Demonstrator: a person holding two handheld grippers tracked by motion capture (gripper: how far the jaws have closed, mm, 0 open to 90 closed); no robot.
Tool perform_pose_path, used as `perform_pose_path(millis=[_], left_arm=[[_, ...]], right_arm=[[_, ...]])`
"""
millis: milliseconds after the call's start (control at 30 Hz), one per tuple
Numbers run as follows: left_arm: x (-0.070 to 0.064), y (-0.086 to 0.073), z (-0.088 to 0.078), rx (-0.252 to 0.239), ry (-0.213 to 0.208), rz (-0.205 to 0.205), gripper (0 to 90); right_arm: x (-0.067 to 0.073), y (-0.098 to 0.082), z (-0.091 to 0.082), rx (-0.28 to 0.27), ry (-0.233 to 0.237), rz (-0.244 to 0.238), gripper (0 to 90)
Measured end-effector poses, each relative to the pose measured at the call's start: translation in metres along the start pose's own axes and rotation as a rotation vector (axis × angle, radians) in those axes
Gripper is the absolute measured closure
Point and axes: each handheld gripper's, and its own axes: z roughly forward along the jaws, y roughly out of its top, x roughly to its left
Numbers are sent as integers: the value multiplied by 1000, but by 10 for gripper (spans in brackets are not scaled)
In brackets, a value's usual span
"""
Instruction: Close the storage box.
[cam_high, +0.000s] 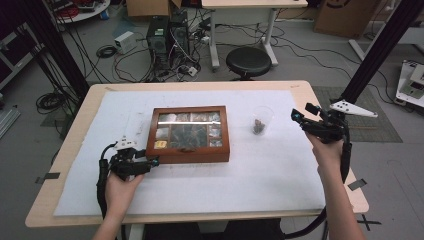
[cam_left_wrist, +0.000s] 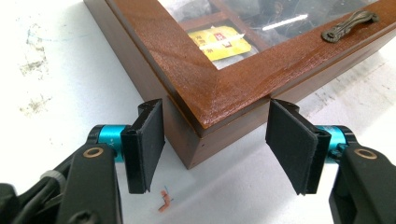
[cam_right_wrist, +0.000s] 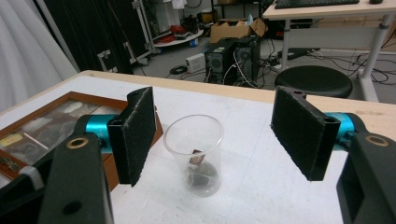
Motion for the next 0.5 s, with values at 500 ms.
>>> perform_pose_path(millis=[500], left_arm=[[2,3,-16,18,-15,20,298]], right_arm=[[-2,0,-2,-7,-1,4,317]])
